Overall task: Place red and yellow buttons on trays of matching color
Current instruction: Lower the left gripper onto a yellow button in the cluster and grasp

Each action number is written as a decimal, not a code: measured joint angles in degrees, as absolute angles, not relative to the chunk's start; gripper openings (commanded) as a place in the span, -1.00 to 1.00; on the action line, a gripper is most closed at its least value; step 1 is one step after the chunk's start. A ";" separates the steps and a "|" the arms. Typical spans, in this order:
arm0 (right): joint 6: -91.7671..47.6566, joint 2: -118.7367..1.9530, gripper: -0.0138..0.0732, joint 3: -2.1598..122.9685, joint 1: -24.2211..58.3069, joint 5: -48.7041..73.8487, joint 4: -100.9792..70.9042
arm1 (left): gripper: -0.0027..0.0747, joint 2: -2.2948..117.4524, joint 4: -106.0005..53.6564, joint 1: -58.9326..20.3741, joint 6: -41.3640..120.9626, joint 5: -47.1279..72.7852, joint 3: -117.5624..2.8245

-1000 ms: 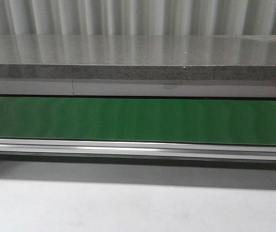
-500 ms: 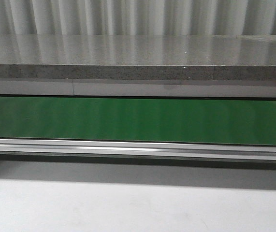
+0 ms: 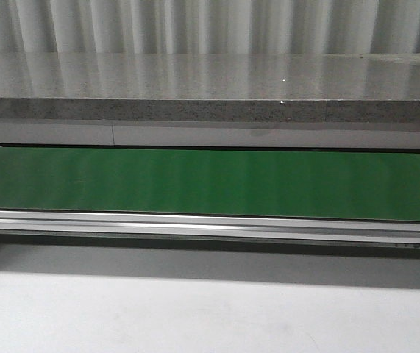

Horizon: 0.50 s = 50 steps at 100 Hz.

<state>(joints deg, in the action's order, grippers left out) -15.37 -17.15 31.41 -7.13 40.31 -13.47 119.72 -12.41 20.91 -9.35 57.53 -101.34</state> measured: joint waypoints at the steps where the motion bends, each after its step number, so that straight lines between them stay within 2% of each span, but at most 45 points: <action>1: -15.37 -17.15 -0.83 31.41 -7.13 40.31 -13.47 | -0.34 119.52 -12.32 20.91 -8.93 57.56 -101.23; 19: -15.37 -17.15 -0.83 31.28 -7.13 40.31 -13.47 | -0.34 112.92 -12.32 20.91 -4.50 57.78 -96.33; 50: -15.41 -17.15 -0.83 31.26 -7.13 40.31 -13.47 | -0.34 96.48 -13.86 19.85 1.84 51.58 -77.22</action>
